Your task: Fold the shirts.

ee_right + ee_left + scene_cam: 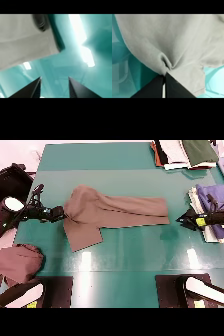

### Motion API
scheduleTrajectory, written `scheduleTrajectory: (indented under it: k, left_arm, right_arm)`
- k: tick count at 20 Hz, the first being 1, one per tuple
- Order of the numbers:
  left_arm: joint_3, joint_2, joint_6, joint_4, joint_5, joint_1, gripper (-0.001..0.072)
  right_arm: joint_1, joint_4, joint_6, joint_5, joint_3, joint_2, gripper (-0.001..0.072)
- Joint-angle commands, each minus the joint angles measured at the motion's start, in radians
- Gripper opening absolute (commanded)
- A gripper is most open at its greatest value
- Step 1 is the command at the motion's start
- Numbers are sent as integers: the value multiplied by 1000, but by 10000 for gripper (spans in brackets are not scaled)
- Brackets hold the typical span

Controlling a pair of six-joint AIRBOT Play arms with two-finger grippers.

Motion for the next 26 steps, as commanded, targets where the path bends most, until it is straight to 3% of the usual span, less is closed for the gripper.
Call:
scheduleTrajectory:
  k: [1, 8, 11, 15, 17, 21, 26]
  left_arm:
    - [11, 0, 4, -6, -16, 0, 26]
    - [11, 0, 4, -6, -27, 1, 27]
    - [11, 0, 4, -6, -26, 0, 26]
    - [14, 0, 4, -8, -45, 1, 26]
    - [38, 5, 5, -7, -64, 1, 26]
    - [212, 97, 4, 3, -74, 1, 25]
    - [665, 248, 4, 3, -94, 1, 26]
  right_arm:
    - [56, 50, -16, -96, 17, -118, 362]
    - [195, 31, -15, -63, 166, -279, 361]
    - [229, -52, -15, -34, 166, -279, 361]
    - [259, -82, -25, 17, 166, -257, 90]
    - [261, -87, -35, 16, 166, -197, 18]
    - [256, -88, -54, 46, 253, -6, 17]
    - [256, -89, -53, 52, 618, 262, 17]
